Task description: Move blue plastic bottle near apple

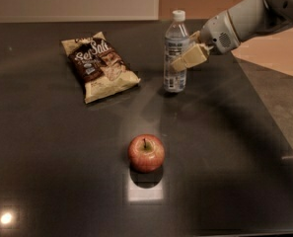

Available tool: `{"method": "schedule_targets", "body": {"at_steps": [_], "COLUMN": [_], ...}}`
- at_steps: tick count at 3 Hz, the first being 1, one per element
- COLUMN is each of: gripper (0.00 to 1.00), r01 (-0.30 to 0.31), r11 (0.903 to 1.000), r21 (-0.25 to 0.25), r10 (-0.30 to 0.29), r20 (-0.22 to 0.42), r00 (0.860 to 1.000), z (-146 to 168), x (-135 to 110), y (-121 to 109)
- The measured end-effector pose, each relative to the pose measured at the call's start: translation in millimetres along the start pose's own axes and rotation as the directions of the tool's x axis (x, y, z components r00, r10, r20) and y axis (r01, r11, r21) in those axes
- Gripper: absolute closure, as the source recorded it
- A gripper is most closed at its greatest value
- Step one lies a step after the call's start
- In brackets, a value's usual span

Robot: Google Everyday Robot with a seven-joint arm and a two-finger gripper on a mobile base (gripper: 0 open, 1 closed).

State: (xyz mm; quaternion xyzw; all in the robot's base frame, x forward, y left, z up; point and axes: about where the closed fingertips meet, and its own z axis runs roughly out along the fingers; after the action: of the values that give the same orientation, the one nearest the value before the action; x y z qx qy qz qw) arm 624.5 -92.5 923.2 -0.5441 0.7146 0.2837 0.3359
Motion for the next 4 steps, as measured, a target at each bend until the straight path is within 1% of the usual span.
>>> {"method": "schedule_targets", "body": {"at_steps": [1, 2, 3, 4], "gripper": [1.00, 1.00, 1.00, 0.77], "r01": [0.036, 0.063, 0.081, 0.120], "r11": [0.9946, 0.9836, 0.9757, 0.9680], "r21": [-0.097, -0.169, -0.204, -0.220], "r10": [-0.036, -0.062, -0.080, -0.120], "r20": [0.005, 0.012, 0.011, 0.015], "r00": [0.999, 0.998, 0.997, 0.993], "z": [-7, -11, -15, -19], "x": [5, 12, 22, 37], "y": [42, 80, 109, 136]}}
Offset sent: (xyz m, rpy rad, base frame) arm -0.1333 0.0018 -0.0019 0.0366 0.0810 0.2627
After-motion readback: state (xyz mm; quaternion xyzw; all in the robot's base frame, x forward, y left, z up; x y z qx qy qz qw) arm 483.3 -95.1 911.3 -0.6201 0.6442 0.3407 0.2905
